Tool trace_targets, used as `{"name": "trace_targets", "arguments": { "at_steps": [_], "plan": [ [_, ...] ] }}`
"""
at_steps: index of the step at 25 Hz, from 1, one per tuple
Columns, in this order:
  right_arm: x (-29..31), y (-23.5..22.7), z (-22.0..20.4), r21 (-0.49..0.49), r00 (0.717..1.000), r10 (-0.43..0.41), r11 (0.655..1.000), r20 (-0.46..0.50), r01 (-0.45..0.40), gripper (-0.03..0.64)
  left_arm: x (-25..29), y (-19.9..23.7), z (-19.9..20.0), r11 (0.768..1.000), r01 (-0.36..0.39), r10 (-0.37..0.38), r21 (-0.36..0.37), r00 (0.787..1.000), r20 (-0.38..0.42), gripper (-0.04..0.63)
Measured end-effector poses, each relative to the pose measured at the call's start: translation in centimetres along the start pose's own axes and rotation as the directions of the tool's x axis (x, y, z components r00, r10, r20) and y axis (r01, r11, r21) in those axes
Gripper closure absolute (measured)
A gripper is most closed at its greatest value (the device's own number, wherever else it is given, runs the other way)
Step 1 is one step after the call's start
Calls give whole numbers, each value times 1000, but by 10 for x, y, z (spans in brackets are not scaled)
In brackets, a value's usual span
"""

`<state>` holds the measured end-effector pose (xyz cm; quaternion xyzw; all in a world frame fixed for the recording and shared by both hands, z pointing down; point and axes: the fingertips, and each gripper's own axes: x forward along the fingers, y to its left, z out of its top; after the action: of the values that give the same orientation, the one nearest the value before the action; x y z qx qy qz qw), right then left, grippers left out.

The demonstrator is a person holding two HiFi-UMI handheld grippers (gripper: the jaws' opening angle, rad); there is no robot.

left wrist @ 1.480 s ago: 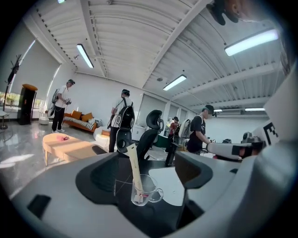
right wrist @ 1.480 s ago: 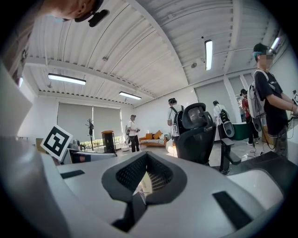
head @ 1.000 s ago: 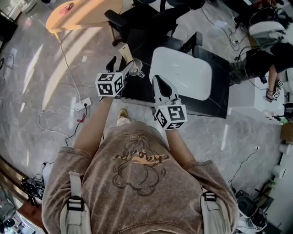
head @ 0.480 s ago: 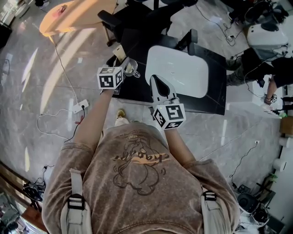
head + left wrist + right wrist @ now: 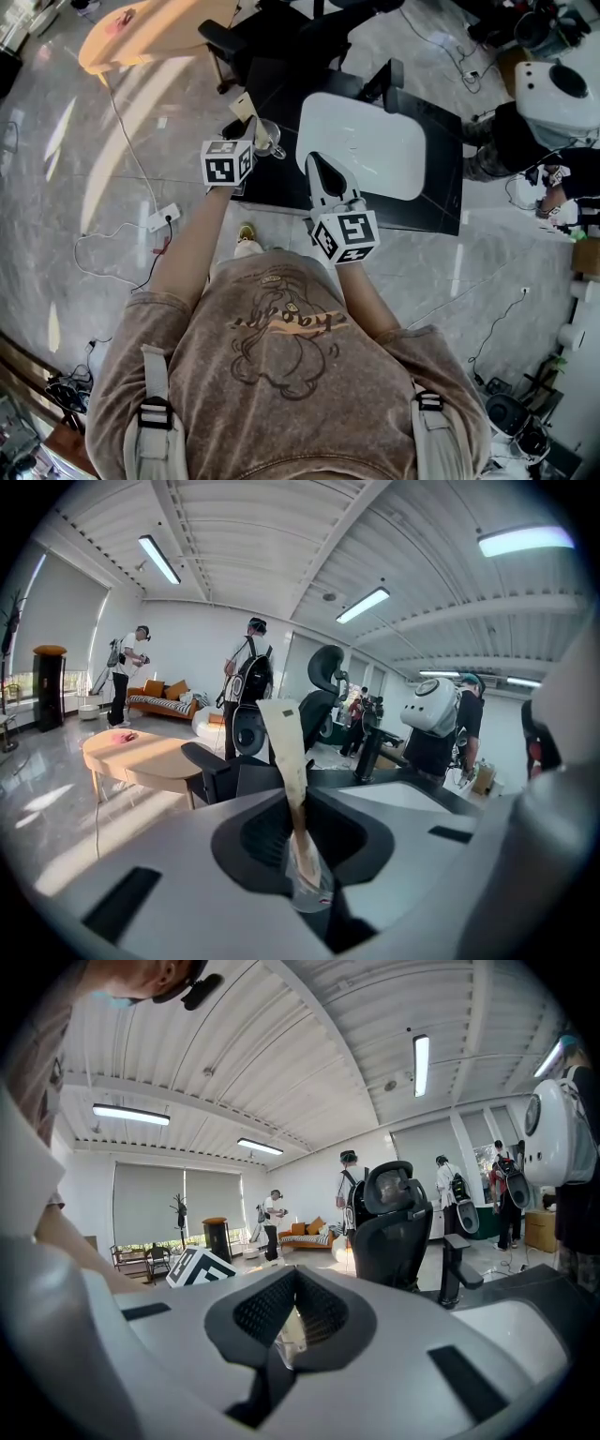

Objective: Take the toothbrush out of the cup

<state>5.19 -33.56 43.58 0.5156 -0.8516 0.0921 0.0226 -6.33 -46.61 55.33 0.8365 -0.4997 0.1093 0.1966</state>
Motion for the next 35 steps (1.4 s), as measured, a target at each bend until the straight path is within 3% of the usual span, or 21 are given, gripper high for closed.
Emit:
{"name": "trace_targets", "arguments": {
  "at_steps": [11, 28, 35],
  "plan": [
    [0, -1, -2, 0, 1000, 7, 1000, -6, -7, 601, -6, -9, 8, 999, 19, -20, 28, 1000, 20, 551],
    [0, 3, -6, 4, 999, 29, 1000, -23, -28, 601, -54, -24, 95, 998, 49, -53, 32, 988, 142, 551],
    [-2, 3, -9, 11, 999, 44, 999, -20, -44, 601, -71, -41, 108, 997, 61, -68, 50, 986, 152, 551]
  ]
}}
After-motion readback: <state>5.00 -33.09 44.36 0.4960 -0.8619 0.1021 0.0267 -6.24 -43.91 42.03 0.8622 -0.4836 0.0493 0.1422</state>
